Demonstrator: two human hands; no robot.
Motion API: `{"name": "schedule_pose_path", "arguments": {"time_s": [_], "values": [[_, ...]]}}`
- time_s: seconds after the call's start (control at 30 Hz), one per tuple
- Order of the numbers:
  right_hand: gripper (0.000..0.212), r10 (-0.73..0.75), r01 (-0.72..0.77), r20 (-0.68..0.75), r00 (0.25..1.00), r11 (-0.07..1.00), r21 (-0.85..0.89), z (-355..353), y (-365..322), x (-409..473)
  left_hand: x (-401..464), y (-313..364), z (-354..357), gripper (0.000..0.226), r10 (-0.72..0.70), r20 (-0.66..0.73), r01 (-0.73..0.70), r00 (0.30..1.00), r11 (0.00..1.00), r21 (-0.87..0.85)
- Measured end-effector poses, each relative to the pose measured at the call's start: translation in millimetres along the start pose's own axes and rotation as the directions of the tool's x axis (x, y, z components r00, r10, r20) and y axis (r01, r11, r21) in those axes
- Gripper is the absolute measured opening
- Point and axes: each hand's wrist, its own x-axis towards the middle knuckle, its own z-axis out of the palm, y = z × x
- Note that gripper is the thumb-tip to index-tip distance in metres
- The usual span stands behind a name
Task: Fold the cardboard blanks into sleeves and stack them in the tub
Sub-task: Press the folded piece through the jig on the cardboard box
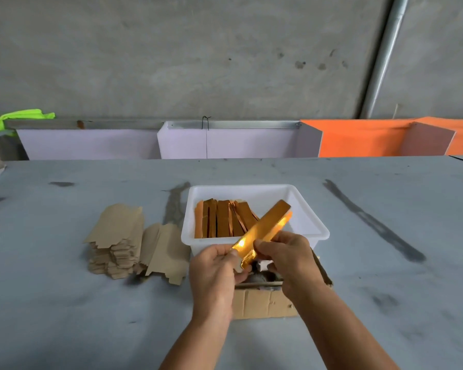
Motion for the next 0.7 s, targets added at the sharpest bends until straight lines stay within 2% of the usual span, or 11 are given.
{"name": "schedule_pose_path", "arguments": {"time_s": [0.13, 0.27, 0.4, 0.47, 0.53, 0.6, 0.63, 0.7], "values": [[0.015, -0.056, 0.052, -0.053, 0.997, 0.997, -0.064, 19.1, -10.9, 33.1, 27.8, 12.2, 1.7, 0.016, 0.206, -0.029, -0.184, 0.978, 0.919, 0.348], [0.015, -0.050, 0.048, -0.050, 0.998, 0.998, -0.050, 38.3, -16.2, 64.8, 54.7, 18.9, 10.5, 0.011, 0.340, -0.022, -0.259, 0.940, 0.755, 0.603], [0.022, -0.029, 0.022, -0.087, 0.996, 0.996, -0.082, 48.2, -14.0, 95.8, 71.8, 18.5, 14.7, 0.020, 0.390, 0.055, -0.304, 0.919, 0.615, 0.728], [0.027, -0.028, 0.013, -0.104, 0.994, 0.990, -0.141, 49.2, -10.7, 108.3, 78.7, 15.3, 12.3, 0.022, 0.366, 0.070, -0.292, 0.928, 0.598, 0.746], [0.019, -0.015, -0.010, -0.093, 0.996, 0.967, -0.254, 49.0, -5.7, 119.6, 82.9, 10.3, 9.1, 0.024, 0.331, 0.067, -0.268, 0.941, 0.611, 0.745], [0.004, -0.017, -0.012, -0.066, 0.998, 0.908, -0.418, 49.9, -4.9, 126.5, 85.4, 7.1, 8.2, 0.026, 0.318, 0.066, -0.264, 0.946, 0.633, 0.728], [0.003, -0.054, 0.030, -0.027, 0.998, 0.835, -0.550, 51.0, -6.8, 128.3, 86.5, 7.2, 7.8, 0.026, 0.323, 0.066, -0.271, 0.944, 0.646, 0.713], [0.009, -0.181, 0.165, 0.066, 0.981, 0.611, -0.774, 59.2, -14.9, 122.8, 88.3, 8.9, 2.6, 0.027, 0.342, 0.027, -0.267, 0.939, 0.680, 0.683]]}}
